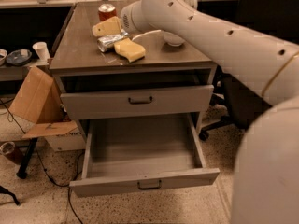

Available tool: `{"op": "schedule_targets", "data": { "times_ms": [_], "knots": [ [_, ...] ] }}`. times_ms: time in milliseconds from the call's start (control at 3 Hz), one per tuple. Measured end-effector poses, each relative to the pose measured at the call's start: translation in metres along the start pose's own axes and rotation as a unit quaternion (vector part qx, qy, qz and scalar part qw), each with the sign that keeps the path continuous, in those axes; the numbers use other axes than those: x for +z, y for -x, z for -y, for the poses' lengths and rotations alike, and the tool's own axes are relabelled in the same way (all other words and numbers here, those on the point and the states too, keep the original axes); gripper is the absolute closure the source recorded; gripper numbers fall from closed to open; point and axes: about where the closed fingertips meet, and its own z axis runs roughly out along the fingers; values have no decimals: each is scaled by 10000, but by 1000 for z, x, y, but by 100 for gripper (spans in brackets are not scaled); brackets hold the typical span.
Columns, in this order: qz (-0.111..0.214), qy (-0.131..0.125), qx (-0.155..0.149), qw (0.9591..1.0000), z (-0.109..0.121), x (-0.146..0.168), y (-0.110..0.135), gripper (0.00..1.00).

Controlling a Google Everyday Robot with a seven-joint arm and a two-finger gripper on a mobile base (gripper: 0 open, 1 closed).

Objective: Place redbull can into middle drawer

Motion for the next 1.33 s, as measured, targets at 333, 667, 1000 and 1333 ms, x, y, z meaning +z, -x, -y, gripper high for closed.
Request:
{"op": "schedule_targets", "data": {
  "times_ms": [333, 667, 1000, 1333],
  "knots": [
    [-5, 401, -260, 9989, -2, 30, 10, 0],
    [-132, 669, -606, 9958, -10, 55, 20, 0],
    [-341, 624, -832, 9940, -12, 70, 19, 0],
    [-583, 365, -900, 9936, -5, 78, 12, 0]
  ]
}}
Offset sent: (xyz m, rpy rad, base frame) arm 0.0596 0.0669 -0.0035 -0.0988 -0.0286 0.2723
